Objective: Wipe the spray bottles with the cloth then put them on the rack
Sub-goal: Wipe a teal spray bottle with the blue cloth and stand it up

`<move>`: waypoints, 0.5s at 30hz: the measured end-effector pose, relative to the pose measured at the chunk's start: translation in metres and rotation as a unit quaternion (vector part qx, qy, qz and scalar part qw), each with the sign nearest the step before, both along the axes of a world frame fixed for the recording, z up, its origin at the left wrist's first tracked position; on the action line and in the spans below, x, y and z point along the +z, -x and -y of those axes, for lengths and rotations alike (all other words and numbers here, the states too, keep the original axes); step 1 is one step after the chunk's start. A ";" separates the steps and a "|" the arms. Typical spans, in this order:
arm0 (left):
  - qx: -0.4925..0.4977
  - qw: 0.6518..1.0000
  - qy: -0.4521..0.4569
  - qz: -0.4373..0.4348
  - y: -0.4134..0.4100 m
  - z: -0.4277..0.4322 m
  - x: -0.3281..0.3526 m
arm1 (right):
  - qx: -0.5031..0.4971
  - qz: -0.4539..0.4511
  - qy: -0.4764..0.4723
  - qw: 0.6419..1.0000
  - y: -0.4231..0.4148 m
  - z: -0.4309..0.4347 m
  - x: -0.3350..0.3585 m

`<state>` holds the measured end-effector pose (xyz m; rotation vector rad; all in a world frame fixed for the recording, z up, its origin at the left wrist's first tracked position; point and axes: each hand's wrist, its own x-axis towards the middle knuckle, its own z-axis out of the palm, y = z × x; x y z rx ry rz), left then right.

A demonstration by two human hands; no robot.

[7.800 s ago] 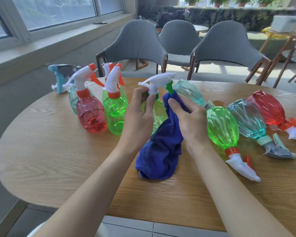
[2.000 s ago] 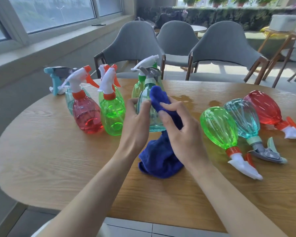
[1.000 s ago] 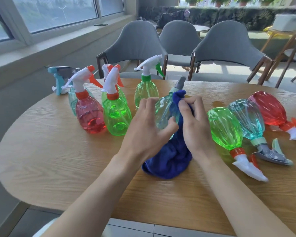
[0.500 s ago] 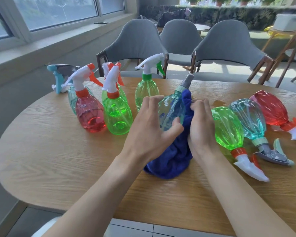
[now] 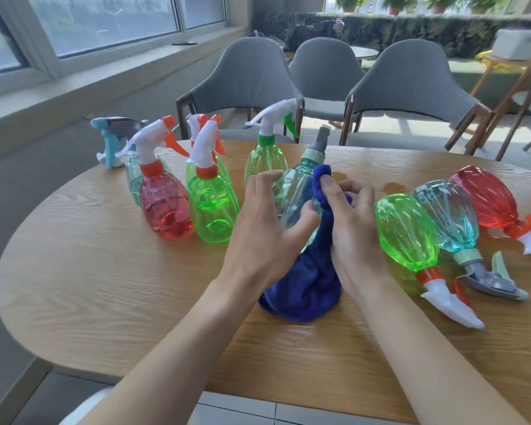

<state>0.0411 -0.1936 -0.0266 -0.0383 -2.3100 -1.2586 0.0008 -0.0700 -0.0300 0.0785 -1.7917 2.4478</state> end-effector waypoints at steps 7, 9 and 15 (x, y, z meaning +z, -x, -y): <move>0.049 0.997 -0.052 -0.017 0.007 0.005 0.000 | 0.023 -0.053 -0.110 0.992 -0.008 -0.001 -0.006; 0.051 0.997 -0.048 -0.026 0.008 0.007 0.000 | 0.028 -0.048 -0.149 0.987 -0.007 -0.002 -0.005; -0.002 0.999 0.011 -0.033 0.005 -0.001 -0.005 | 0.029 -0.011 -0.106 0.994 -0.002 -0.005 -0.002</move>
